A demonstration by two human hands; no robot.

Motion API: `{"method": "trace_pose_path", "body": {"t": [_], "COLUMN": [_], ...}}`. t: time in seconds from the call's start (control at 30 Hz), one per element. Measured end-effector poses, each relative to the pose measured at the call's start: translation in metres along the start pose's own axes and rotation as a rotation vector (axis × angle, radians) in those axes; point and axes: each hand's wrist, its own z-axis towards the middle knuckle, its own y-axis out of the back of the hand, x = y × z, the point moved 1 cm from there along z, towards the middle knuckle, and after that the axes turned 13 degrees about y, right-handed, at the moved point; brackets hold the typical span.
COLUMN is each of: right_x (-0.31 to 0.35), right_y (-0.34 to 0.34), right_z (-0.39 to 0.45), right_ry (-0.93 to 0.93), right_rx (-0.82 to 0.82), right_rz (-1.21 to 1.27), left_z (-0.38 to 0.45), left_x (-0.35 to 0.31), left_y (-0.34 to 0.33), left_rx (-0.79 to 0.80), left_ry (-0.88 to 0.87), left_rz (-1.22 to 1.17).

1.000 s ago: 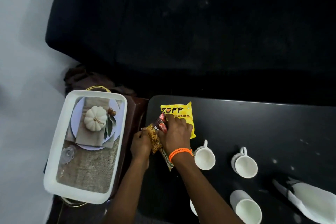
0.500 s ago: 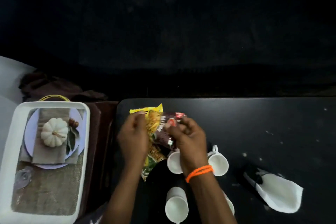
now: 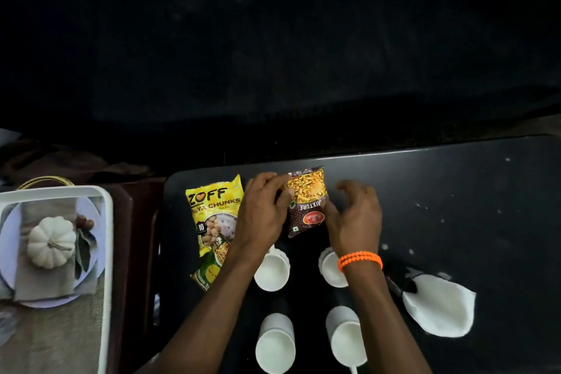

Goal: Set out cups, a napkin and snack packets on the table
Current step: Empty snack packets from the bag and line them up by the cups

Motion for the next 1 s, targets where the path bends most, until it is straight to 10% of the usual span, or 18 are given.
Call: {"method": "trace_pose_path", "body": {"t": [0.17,0.6,0.77,1.0], "right_x": [0.004,0.006,0.04,0.095], "right_y": [-0.017,-0.033,-0.017,-0.055], "right_z": [0.014,0.005,-0.018,-0.099], "right_ry": [0.119,0.102,0.169,-0.076], "right_rx": [0.324,0.296,0.206,0.793], "right_rz": [-0.018,-0.159,-0.037,0.057], "left_z": [-0.003,-0.01,-0.032,-0.107], "left_x": [-0.003,0.0,0.045,0.148], "left_y": [-0.007,0.0,0.044,0.056], "left_rx": [0.162,0.123,-0.17,-0.084], "left_ry": [-0.051,-0.037,0.059,0.221], "left_rz": [0.042,0.051,-0.147,-0.154]}}
